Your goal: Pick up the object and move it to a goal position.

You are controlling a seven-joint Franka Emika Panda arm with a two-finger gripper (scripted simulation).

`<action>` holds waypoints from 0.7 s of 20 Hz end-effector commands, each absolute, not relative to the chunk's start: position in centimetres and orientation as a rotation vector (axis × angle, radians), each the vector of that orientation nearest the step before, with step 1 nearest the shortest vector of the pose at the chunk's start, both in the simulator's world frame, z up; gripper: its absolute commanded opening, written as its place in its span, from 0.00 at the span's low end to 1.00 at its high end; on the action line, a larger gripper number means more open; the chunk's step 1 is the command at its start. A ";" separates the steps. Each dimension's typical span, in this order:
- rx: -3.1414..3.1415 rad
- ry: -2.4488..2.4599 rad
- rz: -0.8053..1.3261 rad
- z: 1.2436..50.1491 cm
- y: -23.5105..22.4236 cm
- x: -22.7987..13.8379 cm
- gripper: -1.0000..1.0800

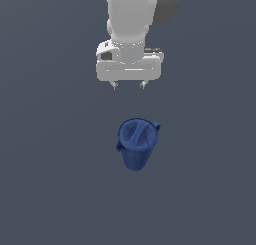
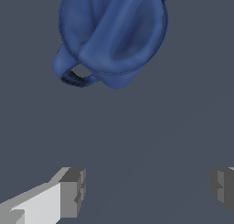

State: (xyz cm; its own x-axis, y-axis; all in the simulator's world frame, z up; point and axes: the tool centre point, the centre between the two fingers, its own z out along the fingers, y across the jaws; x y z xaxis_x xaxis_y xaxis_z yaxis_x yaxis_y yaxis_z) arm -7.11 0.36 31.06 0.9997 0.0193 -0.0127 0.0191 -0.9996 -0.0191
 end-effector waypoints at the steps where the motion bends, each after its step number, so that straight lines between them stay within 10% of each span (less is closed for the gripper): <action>1: -3.122 -0.030 0.020 31.1 0.4 -7.1 0.62; 14: -3.142 0.100 0.004 30.6 0.8 -6.4 0.62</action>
State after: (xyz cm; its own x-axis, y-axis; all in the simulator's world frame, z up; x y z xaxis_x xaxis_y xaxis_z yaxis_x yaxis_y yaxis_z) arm -6.56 0.73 30.68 0.9989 -0.0468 -0.0049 -0.0468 -0.9989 -0.0022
